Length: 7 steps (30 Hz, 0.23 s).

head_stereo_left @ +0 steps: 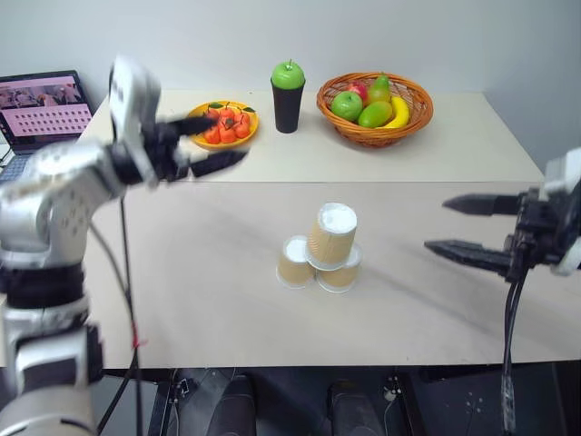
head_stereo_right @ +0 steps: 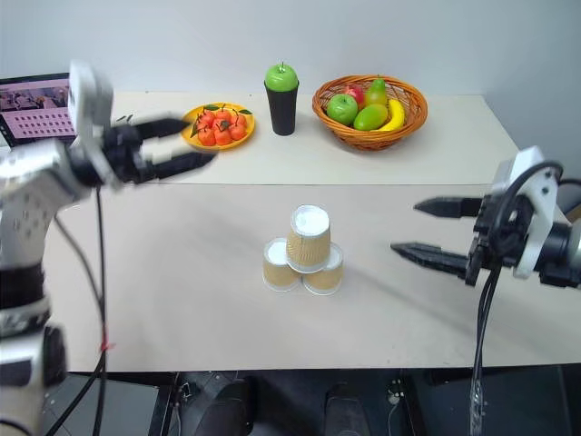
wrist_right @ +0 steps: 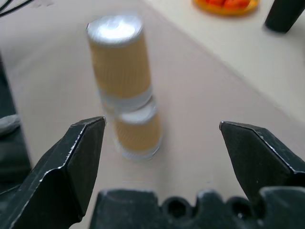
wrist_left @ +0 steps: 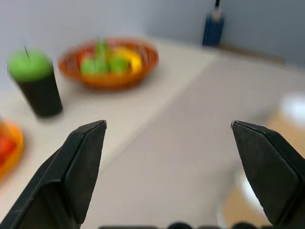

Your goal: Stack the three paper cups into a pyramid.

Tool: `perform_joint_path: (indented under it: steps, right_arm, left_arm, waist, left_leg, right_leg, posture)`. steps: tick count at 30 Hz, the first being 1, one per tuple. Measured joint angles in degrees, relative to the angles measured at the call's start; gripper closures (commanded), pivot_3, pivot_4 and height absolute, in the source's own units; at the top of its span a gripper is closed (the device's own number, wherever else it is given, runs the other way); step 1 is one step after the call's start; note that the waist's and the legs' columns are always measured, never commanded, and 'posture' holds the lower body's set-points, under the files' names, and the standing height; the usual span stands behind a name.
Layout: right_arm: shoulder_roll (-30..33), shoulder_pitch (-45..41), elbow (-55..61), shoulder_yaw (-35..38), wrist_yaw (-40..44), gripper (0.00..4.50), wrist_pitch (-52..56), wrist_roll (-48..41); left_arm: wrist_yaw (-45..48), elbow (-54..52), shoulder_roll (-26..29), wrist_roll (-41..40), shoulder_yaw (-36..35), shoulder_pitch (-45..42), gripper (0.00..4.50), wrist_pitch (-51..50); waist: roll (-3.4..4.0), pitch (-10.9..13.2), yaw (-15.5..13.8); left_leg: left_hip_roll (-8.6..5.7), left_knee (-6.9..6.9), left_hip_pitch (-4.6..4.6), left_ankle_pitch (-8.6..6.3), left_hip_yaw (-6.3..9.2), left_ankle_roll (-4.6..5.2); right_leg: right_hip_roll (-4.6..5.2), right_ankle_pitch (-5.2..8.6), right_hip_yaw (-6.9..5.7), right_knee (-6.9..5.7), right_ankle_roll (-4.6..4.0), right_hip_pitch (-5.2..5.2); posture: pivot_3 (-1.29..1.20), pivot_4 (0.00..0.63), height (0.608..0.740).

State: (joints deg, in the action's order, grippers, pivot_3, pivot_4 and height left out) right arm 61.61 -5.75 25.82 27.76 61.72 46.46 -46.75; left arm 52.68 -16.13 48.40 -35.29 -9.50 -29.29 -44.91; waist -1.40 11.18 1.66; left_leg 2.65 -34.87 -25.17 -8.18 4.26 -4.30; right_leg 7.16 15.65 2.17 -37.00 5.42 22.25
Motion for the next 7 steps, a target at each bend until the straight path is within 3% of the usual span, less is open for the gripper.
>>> perform_joint_path:
  steps: [2,7]
  right_arm:
    - [-0.36,0.14,-0.49,-1.31,0.0,0.0,-0.77,1.04]
    - [-3.39,-0.33,-3.1,-6.13,-1.19,0.0,-5.38,5.49]
  left_arm:
    - [0.02,-5.23,0.27,0.58,1.47,5.59,0.02,0.47]
    - [-3.78,-8.87,-1.55,4.66,1.77,9.4,0.02,5.61]
  waist:
    - [0.0,0.0,-0.52]
    - [-0.03,-0.02,-1.09]
  left_leg:
    - [0.0,-0.05,0.0,0.01,0.0,-0.02]
    - [0.0,-0.12,0.03,0.23,0.01,0.14]
  right_leg:
    - [0.0,-0.03,0.0,-0.04,-0.04,0.0]
    - [-0.07,0.03,0.07,0.02,0.14,-0.1]
  posture:
    - [0.0,0.15,0.737]
    - [0.0,0.15,0.737]
